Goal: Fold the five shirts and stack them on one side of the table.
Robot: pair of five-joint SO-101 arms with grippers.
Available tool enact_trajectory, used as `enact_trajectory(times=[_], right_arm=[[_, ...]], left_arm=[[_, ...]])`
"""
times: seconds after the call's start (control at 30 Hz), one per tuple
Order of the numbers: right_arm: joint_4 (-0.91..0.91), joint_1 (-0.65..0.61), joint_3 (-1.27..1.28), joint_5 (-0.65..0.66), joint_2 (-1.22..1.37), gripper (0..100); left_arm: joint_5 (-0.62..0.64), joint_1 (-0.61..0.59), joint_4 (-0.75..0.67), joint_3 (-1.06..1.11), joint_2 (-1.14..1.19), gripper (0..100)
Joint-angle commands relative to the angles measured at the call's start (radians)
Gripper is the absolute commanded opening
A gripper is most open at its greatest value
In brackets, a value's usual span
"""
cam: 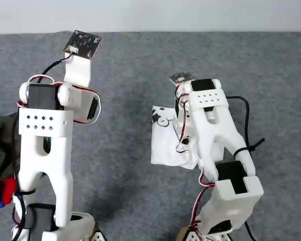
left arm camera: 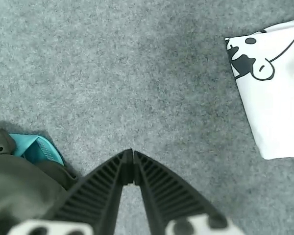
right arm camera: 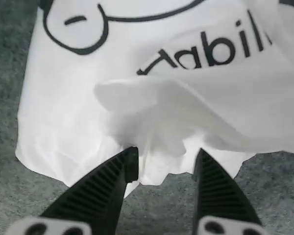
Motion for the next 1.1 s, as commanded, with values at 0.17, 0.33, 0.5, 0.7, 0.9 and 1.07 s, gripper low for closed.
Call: enact_trajectory(times=[0.17,0.33,0.5,0.7,0.9,1.07], right_arm=[[-0.012,-0.008,-0.035,-0.002,-0.005,2.2],[-0.002,-0.008,-0.035,0.006,-0.015,1.1],[0.076,0.001,-0.035,0.081,-0.053,1.0],[0.16,0.125,-0.035,0.097,-0.143,1.0],[0.162,0.292,-0.034,0.229,-0.148,1.0],[0.108,0.426,-0.034,0.307,-0.073,1.0]], left_arm=[[0.0,-0.008,0.025,-0.002,-0.035,0],[0.0,-0.008,0.025,-0.002,-0.035,0],[-0.002,-0.008,0.025,-0.002,-0.035,0],[-0.003,-0.008,0.025,-0.002,-0.035,0],[-0.005,-0.006,0.023,-0.002,-0.035,0],[-0.005,-0.003,0.023,-0.002,-0.035,0]])
